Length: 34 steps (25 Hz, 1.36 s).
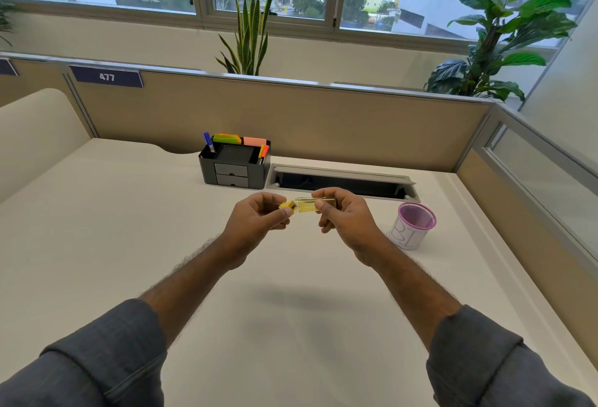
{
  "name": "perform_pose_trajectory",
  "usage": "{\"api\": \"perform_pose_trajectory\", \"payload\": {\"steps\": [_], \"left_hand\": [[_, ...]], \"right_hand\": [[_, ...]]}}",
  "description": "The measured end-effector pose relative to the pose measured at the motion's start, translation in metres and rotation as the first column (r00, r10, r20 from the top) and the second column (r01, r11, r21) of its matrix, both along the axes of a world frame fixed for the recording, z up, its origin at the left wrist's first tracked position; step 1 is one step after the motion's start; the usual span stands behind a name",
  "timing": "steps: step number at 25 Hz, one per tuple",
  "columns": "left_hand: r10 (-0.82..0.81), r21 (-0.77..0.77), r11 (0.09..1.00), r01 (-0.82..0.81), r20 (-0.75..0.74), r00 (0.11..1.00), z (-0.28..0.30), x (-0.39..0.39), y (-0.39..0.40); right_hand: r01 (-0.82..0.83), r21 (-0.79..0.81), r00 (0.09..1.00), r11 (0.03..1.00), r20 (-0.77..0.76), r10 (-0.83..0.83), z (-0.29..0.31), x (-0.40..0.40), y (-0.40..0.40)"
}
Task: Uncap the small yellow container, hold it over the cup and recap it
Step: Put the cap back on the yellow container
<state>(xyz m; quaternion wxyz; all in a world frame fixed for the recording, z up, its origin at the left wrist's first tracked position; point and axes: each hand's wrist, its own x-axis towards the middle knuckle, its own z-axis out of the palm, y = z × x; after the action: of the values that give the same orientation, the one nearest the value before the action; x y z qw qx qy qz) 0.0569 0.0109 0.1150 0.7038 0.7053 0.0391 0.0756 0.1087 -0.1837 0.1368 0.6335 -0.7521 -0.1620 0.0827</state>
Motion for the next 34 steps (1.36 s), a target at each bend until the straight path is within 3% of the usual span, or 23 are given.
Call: {"api": "perform_pose_trajectory", "payload": {"steps": [6,15,28,34], "left_hand": [[-0.022,0.056,0.998,0.021,0.016,1.0,-0.001,-0.004,0.003],[0.023,0.089,0.996,-0.027,0.05,0.999,-0.004,-0.001,0.013],[0.089,0.123,0.988,-0.094,0.046,0.995,-0.014,0.027,0.052],[0.099,0.229,0.967,-0.114,0.076,0.992,-0.014,0.051,0.093]], "right_hand": [[-0.028,-0.08,1.0,0.996,-0.009,0.027,-0.002,-0.001,0.009],[0.015,-0.034,0.975,0.999,-0.222,-0.023,-0.004,0.0,0.028],[0.039,-0.02,0.949,0.999,-0.313,-0.043,-0.016,0.025,0.076],[-0.032,-0.027,0.951,0.999,-0.308,0.022,-0.023,0.052,0.111]]}}
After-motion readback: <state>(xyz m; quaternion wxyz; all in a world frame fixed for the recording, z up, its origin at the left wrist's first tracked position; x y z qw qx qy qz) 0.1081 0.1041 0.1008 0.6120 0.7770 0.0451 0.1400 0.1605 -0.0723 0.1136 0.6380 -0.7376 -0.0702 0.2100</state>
